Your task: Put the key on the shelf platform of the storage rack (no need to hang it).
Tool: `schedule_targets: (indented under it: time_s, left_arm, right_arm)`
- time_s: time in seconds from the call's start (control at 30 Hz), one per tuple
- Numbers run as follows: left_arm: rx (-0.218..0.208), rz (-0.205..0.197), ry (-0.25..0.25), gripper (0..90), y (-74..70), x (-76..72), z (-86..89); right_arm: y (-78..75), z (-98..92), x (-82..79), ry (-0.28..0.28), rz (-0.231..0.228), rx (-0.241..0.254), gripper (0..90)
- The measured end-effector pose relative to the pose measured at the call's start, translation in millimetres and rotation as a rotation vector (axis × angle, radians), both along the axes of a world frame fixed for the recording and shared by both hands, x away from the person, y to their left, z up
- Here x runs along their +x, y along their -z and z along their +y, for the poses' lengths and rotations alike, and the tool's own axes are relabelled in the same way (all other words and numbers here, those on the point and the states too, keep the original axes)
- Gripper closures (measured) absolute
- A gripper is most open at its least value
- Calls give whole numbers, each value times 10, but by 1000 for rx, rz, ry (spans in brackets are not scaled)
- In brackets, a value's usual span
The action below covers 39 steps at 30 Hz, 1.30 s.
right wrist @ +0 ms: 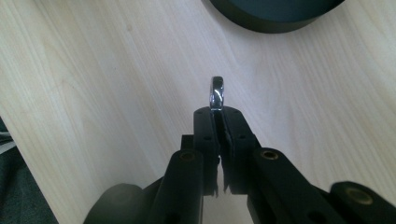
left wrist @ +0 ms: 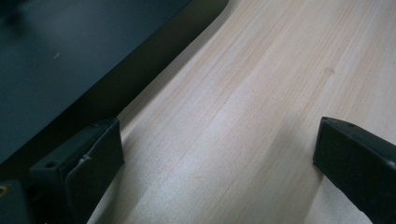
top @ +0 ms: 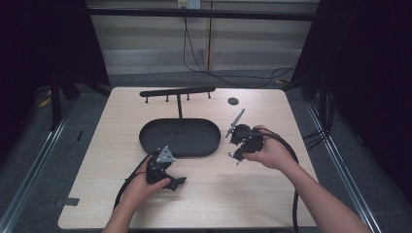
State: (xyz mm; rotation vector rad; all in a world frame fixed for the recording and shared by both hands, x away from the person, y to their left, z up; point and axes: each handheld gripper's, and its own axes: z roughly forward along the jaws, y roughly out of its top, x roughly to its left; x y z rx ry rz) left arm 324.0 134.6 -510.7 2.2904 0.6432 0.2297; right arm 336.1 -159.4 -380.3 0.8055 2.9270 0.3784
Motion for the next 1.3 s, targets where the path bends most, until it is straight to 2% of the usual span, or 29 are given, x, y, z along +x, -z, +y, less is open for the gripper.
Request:
schedule_targets:
  time_s: [0.2,0.47,0.63,1.07,1.3]
  left_arm:
    - [0,0,0,12,0,0,0]
    - [0,0,0,12,0,0,0]
    - [-10,2,-8,12,4,-4,-6]
    - [-8,0,-6,11,4,-2,-5]
    - [-8,0,-5,10,4,-2,-5]
  right_arm:
    - [-56,102,81,3,0,-30,864]
    - [-118,199,170,6,-6,-13,864]
    - [-163,278,250,14,-6,24,864]
    - [-179,350,411,39,-18,43,863]
    - [-139,404,492,50,-3,34,864]
